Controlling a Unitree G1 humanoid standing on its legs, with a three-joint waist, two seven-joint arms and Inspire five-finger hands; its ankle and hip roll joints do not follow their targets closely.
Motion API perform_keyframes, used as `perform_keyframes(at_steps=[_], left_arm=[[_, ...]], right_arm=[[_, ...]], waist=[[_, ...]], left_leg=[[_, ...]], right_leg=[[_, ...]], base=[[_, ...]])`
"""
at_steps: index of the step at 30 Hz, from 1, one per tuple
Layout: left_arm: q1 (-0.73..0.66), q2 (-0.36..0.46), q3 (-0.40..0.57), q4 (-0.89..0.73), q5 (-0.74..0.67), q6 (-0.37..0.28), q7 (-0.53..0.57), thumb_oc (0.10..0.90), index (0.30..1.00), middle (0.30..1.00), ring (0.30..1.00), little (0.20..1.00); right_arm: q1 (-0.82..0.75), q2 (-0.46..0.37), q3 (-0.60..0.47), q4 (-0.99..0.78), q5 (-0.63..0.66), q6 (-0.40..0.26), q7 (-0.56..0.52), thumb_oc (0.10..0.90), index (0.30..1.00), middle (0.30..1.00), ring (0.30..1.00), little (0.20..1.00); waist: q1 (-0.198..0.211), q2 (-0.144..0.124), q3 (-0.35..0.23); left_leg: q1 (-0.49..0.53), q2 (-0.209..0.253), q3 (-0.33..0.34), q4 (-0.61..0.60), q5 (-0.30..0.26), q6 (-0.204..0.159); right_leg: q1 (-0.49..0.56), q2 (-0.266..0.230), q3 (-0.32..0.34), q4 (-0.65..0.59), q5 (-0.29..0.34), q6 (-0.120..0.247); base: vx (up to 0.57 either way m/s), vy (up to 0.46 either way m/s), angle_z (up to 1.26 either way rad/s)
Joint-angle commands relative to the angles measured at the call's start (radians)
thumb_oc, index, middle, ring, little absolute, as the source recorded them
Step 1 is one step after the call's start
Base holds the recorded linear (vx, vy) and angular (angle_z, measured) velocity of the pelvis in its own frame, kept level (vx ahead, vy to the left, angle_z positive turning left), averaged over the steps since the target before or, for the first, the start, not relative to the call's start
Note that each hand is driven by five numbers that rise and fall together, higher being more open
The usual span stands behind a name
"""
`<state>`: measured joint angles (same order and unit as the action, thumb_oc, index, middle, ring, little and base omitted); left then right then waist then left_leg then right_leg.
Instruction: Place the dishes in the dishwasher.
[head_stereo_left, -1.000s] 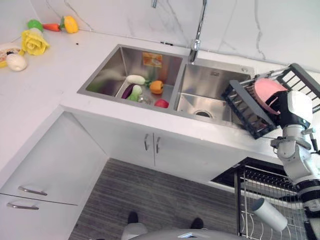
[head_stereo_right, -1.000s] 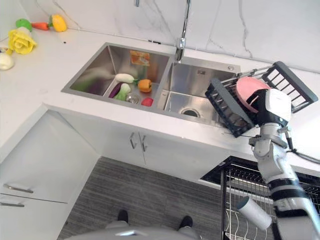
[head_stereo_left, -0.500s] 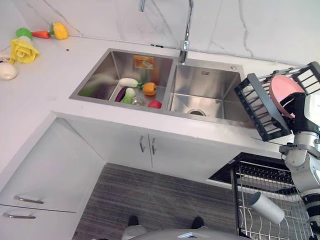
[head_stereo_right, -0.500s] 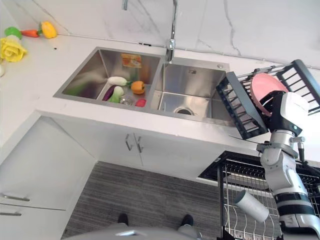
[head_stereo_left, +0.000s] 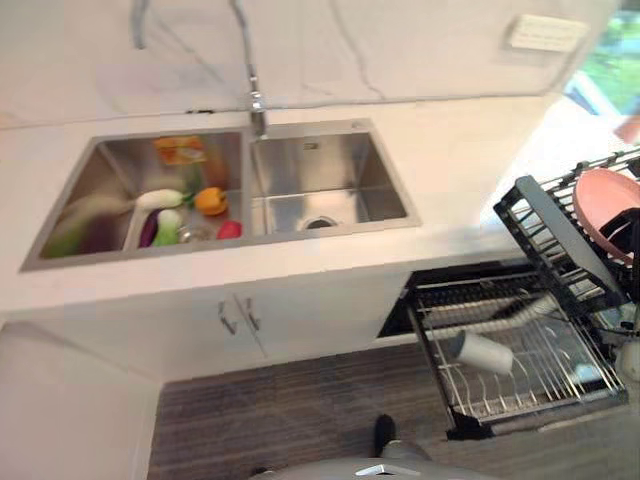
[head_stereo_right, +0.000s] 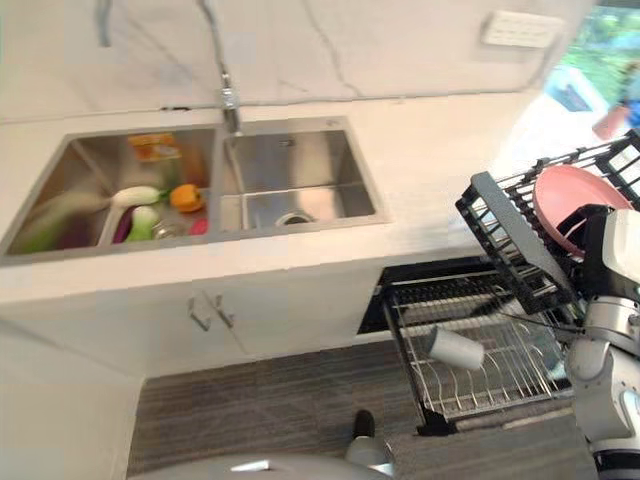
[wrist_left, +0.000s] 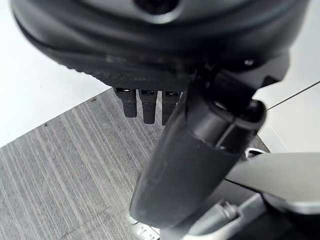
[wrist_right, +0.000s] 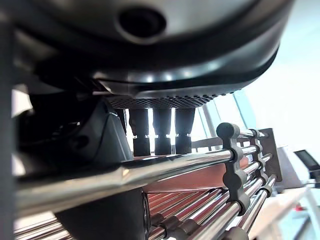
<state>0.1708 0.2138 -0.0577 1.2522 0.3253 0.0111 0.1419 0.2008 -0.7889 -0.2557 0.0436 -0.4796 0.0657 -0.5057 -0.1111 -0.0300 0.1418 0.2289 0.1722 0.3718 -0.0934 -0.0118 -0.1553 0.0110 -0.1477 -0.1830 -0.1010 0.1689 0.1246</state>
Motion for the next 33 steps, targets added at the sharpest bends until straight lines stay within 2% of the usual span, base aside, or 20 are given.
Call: perform_keyframes(at_steps=[1, 8, 10, 12, 14, 15, 19, 20, 23, 24, 26, 33], left_arm=[[-0.045, 0.008, -0.029, 0.051, 0.012, -0.009, -0.004, 0.800, 0.900, 0.900, 0.900, 0.900], [-0.027, -0.012, -0.025, 0.035, 0.000, -0.018, -0.020, 0.800, 0.900, 0.900, 0.900, 0.900], [-0.025, -0.015, -0.023, 0.031, -0.008, -0.022, -0.029, 0.800, 0.900, 0.900, 0.900, 0.900], [-0.025, -0.014, -0.023, 0.031, -0.008, -0.022, -0.029, 0.800, 0.900, 0.900, 0.900, 0.900], [-0.025, -0.012, -0.017, 0.031, -0.021, -0.025, -0.037, 0.800, 0.900, 0.900, 0.900, 0.900], [-0.025, -0.012, -0.016, 0.031, -0.021, -0.025, -0.037, 0.800, 0.900, 0.900, 0.900, 0.900], [-0.021, -0.012, -0.008, 0.040, -0.032, -0.027, -0.039, 0.800, 0.900, 0.900, 0.900, 0.900], [-0.020, -0.012, -0.007, 0.049, -0.041, -0.025, -0.040, 0.800, 0.900, 0.900, 0.900, 0.900], [-0.020, -0.011, -0.002, 0.051, -0.050, -0.024, -0.041, 0.800, 0.900, 0.900, 0.900, 0.900], [-0.019, -0.005, 0.014, 0.062, -0.075, -0.020, -0.039, 0.800, 0.900, 0.900, 0.900, 0.900], [-0.016, 0.000, 0.017, 0.065, -0.079, -0.019, -0.038, 0.800, 0.900, 0.900, 0.900, 0.900], [-0.015, 0.019, -0.009, 0.058, -0.114, -0.023, -0.032, 0.800, 0.900, 0.900, 0.900, 0.900]], right_arm=[[-0.141, -0.123, -0.210, -0.112, -0.059, -0.034, -0.074, 0.400, 0.300, 0.300, 0.300, 0.300], [-0.068, -0.043, -0.191, -0.165, -0.067, -0.048, -0.002, 0.400, 0.300, 0.300, 0.300, 0.300], [-0.061, -0.017, -0.143, -0.175, -0.063, -0.066, 0.040, 0.400, 0.300, 0.300, 0.300, 0.300], [-0.062, -0.016, -0.142, -0.175, -0.063, -0.066, 0.041, 0.400, 0.300, 0.300, 0.300, 0.300], [-0.057, -0.005, -0.064, -0.136, -0.050, -0.082, 0.099, 0.400, 0.300, 0.300, 0.300, 0.300], [-0.059, -0.006, -0.062, -0.134, -0.050, -0.083, 0.098, 0.400, 0.300, 0.300, 0.300, 0.300], [-0.069, -0.001, 0.010, -0.012, -0.066, -0.075, 0.120, 0.400, 0.300, 0.300, 0.300, 0.300], [-0.096, -0.002, 0.052, 0.070, -0.064, -0.071, 0.121, 0.400, 0.300, 0.300, 0.300, 0.300], [-0.109, -0.005, 0.071, 0.101, -0.061, -0.066, 0.124, 0.400, 0.300, 0.300, 0.300, 0.300], [-0.142, -0.006, 0.132, 0.185, -0.065, -0.059, 0.143, 0.400, 0.300, 0.300, 0.300, 0.300], [-0.166, -0.009, 0.166, 0.233, -0.068, -0.054, 0.147, 0.400, 0.300, 0.300, 0.300, 0.300], [-0.311, -0.040, 0.266, 0.420, -0.037, -0.037, 0.127, 0.400, 0.300, 0.300, 0.300, 0.300]], waist=[[0.023, -0.001, -0.031], [-0.015, 0.011, -0.031], [-0.020, 0.016, -0.028], [-0.021, 0.015, -0.028], [-0.015, 0.016, -0.016], [-0.017, 0.015, -0.016], [0.001, 0.011, -0.005], [0.015, 0.008, 0.002], [0.022, 0.007, 0.005], [0.049, 0.004, 0.015], [0.057, 0.003, 0.020], [0.095, 0.016, 0.038]], left_leg=[[0.016, -0.025, -0.041, 0.118, -0.182, 0.088], [0.038, -0.046, 0.017, 0.131, -0.206, 0.108], [0.043, -0.053, 0.021, 0.130, -0.207, 0.112], [0.043, -0.053, 0.021, 0.130, -0.207, 0.112], [0.043, -0.057, 0.012, 0.134, -0.205, 0.113], [0.043, -0.057, 0.012, 0.134, -0.205, 0.113], [0.038, -0.058, -0.007, 0.134, -0.201, 0.111], [0.035, -0.057, -0.018, 0.133, -0.196, 0.108], [0.032, -0.056, -0.024, 0.134, -0.194, 0.107], [0.021, -0.053, -0.043, 0.132, -0.186, 0.101], [0.013, -0.051, -0.057, 0.131, -0.181, 0.098], [-0.017, -0.045, -0.091, 0.131, -0.165, 0.086]], right_leg=[[-0.064, -0.037, -0.043, 0.027, -0.043, 0.069], [-0.104, -0.041, 0.004, 0.033, -0.012, 0.080], [-0.109, -0.046, 0.011, 0.035, -0.005, 0.081], [-0.108, -0.046, 0.011, 0.034, -0.005, 0.082], [-0.106, -0.056, 0.002, 0.036, 0.000, 0.081], [-0.105, -0.056, 0.001, 0.035, 0.000, 0.081], [-0.095, -0.066, -0.021, 0.035, 0.002, 0.080], [-0.089, -0.071, -0.035, 0.034, 0.001, 0.079], [-0.086, -0.074, -0.044, 0.033, 0.000, 0.078], [-0.077, -0.082, -0.071, 0.031, -0.001, 0.077], [-0.072, -0.085, -0.088, 0.030, -0.003, 0.076], [-0.066, -0.094, -0.128, 0.025, -0.013, 0.072]], base=[[-0.02, 0.035, -0.53], [-0.02, 0.036, -0.33], [-0.03, 0.014, -0.27], [-0.02, 0.005, -0.08], [-0.05, -0.004, 0.01], [0.00, 0.000, 0.00], [0.00, -0.006, 0.01], [0.00, -0.025, 0.08], [0.01, -0.040, 0.13], [0.01, -0.074, 0.21], [0.02, -0.071, 0.36], [0.02, -0.044, 0.24]])
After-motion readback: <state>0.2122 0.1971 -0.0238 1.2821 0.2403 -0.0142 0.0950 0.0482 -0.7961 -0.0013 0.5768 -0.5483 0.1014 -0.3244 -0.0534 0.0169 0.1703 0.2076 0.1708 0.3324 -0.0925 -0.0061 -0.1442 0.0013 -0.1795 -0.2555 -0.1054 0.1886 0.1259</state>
